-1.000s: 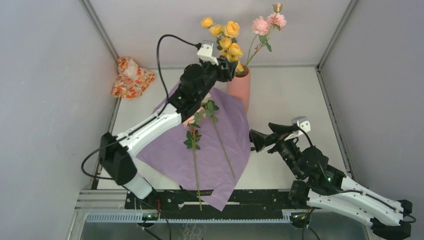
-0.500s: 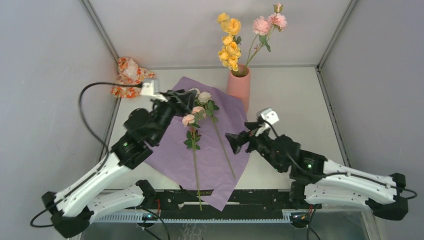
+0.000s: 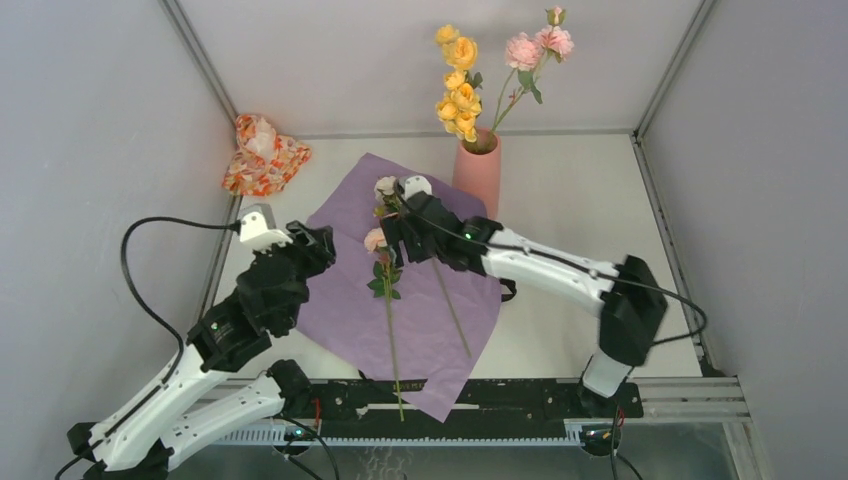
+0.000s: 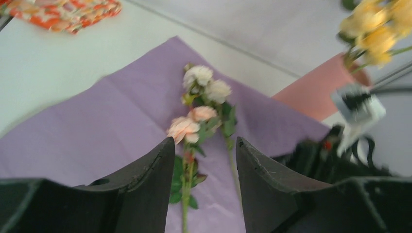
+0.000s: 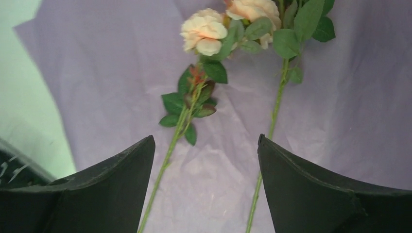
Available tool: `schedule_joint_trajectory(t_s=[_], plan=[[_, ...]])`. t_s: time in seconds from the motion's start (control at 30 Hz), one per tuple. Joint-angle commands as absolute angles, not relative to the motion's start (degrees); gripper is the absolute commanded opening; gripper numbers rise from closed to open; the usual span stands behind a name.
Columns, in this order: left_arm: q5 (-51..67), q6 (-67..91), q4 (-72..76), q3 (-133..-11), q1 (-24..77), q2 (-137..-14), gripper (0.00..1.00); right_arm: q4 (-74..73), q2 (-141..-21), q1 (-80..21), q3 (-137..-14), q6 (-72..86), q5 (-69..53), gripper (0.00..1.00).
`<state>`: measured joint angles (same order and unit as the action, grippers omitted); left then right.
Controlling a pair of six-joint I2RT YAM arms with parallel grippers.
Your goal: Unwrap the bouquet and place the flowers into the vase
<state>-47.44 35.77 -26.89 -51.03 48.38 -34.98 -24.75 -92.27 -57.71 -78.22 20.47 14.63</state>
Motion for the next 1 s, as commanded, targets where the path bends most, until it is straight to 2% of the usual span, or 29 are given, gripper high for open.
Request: schedule_joint_trajectory(t_s=[0.0, 0.33, 0.73, 0.97], plan=[[-48.7, 40.5, -32.6, -47.6, 48.7, -35.0, 0.54, -34.3, -101.8, -53.6, -90.8, 21.0, 10.1, 0.84], [-48.4, 40.8, -33.6, -43.7, 48.7, -33.3, 0.54, -42.8, -122.8, -45.7, -110.4, 20.5, 10.9, 0.71], [-48.6, 41.0, -33.7, -43.5, 48.7, -34.0, 0.55, -43.4, -130.8, -42.5, -112.3, 19.0, 11.3, 0.68], [-48.0, 41.4, -33.7, -43.1, 48.7, -34.5, 0.54, -43.8, -134.1, -42.1, -115.4, 18.0, 11.0, 0.57]])
